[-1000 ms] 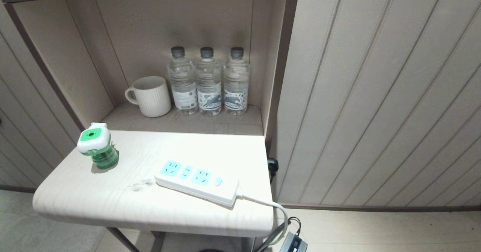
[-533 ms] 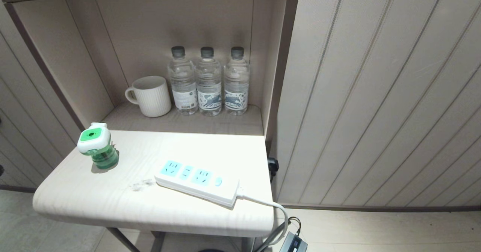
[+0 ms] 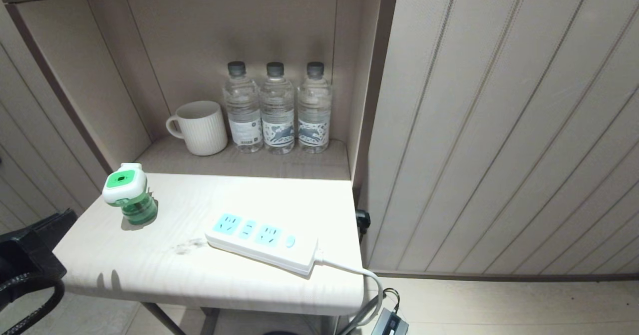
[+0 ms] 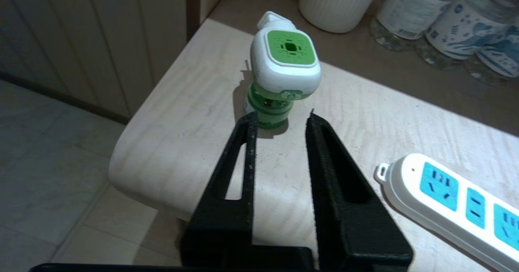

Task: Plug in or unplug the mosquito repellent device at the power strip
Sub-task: Pick up the mosquito repellent liquid

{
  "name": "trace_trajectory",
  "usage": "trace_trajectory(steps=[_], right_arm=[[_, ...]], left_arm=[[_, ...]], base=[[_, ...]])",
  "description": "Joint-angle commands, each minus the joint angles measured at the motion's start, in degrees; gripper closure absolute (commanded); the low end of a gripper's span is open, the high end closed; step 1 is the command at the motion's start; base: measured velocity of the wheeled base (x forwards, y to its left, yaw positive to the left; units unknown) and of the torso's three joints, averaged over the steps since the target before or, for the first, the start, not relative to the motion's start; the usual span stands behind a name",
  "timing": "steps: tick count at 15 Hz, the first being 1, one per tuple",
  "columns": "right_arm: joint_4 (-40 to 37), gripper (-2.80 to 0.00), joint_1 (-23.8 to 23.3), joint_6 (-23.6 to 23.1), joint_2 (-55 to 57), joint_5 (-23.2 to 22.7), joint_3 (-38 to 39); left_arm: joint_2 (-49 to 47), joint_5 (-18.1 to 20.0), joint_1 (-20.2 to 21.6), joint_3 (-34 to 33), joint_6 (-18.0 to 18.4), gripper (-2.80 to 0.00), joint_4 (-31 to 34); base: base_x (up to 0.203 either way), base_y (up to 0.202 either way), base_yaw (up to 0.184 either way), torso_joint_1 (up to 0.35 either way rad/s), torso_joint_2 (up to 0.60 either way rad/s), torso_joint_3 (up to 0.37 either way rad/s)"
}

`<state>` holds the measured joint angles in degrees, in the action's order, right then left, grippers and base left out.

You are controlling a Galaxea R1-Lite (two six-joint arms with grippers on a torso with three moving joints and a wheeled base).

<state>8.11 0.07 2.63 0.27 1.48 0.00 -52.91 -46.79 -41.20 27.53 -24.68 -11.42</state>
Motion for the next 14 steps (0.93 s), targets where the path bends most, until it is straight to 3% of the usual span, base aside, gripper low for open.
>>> trace_trajectory(steps=[1,3,7,14], right_arm=[[0.1,0.00,0.0,0.0,0.0,0.0,0.0],[0.1,0.00,0.0,0.0,0.0,0.0,0.0],[0.1,0.00,0.0,0.0,0.0,0.0,0.0],[0.1,0.00,0.1,0.0,0.0,0.0,0.0]], left_arm=[[-3.4,-3.6,-1.4,0.1,-0.3,-2.80,-0.2],[-5.7,-5.8,-1.4,0.9,-0.3,-2.80,-1.4],[-14.6,-6.4,1.4,0.3,0.5,-2.80,-8.1],[-18.8,-5.7,9.9,0.3,13.3,-2.80,-25.4]], base=[[0.000,0.000,0.000,0.000,0.00,0.000],[0.000,0.000,0.000,0.000,0.00,0.000],[0.000,0.000,0.000,0.000,0.00,0.000],[0.000,0.000,0.000,0.000,0.00,0.000]])
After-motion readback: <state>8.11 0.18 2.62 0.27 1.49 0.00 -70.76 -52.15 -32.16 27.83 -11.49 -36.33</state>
